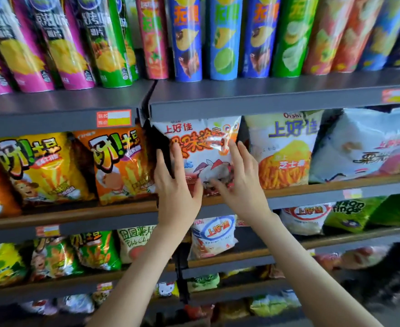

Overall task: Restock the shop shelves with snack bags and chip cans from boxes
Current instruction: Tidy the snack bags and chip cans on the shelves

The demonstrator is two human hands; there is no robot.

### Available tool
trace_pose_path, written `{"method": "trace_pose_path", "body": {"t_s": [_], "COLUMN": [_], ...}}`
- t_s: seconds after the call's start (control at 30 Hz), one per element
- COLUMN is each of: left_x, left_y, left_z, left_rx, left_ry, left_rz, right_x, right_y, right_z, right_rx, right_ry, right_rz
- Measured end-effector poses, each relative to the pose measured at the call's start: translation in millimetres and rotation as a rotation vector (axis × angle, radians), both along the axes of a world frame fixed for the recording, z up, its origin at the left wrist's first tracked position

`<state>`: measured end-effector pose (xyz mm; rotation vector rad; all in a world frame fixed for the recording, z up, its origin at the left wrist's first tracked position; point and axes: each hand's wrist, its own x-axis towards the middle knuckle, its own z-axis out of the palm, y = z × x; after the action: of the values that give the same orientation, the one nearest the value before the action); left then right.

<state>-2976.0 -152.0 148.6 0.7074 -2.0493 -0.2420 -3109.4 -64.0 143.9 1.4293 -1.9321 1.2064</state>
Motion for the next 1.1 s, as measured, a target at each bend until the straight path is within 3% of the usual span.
{"method": "trace_pose_path", "body": {"t_s": [0.1, 0.2, 0.3, 0.53, 0.63, 0.73, 0.83, 0.97, 1.1], "left_x": [-14.2, -33.9, -46.7, -62.6, -71.3, -86.2, -111.3, -166.1, -233.1], "left_y": [15.2, 19.5, 17.5, 23.2, 45.8, 76.2, 107.8, 152.5, 178.2], "left_z": [-4.4, -2.6, -6.5, -13.9, -14.5, -13.3, -11.7, -12.4, -7.5], "left_rx": [-0.173, -0.088, -0.049, -0.047, -0.132, -0.258, -0.339, -0.225, 0.034], "left_ry": [-0.036, -0.100, -0.120, -0.051, -0.046, -0.016, 0.049, 0.073, 0.056], "left_rz": [0.039, 0.054, 0.099, 0.132, 0.126, -0.005, -0.300, -0.545, -0.459], "right_x": [-18.2, -44.8, -62.1, -80.2, -79.7, -82.5, -106.4, -165.4, -215.4], "right_y": [31.1, 50.3, 51.9, 49.8, 60.3, 94.2, 138.6, 182.7, 203.0], "right_z": [-3.0, -5.6, -10.8, -14.3, -14.2, -17.5, -26.6, -23.2, -5.0], "right_rx": [-0.184, -0.101, 0.039, 0.072, 0.095, -0.019, -0.297, -0.350, -0.150], "right_ry": [0.061, -0.141, -0.227, -0.222, -0.199, -0.095, 0.039, -0.129, -0.234], "right_rz": [-0.305, -0.500, -0.453, -0.369, -0.339, -0.344, -0.489, -0.584, -0.230]}}
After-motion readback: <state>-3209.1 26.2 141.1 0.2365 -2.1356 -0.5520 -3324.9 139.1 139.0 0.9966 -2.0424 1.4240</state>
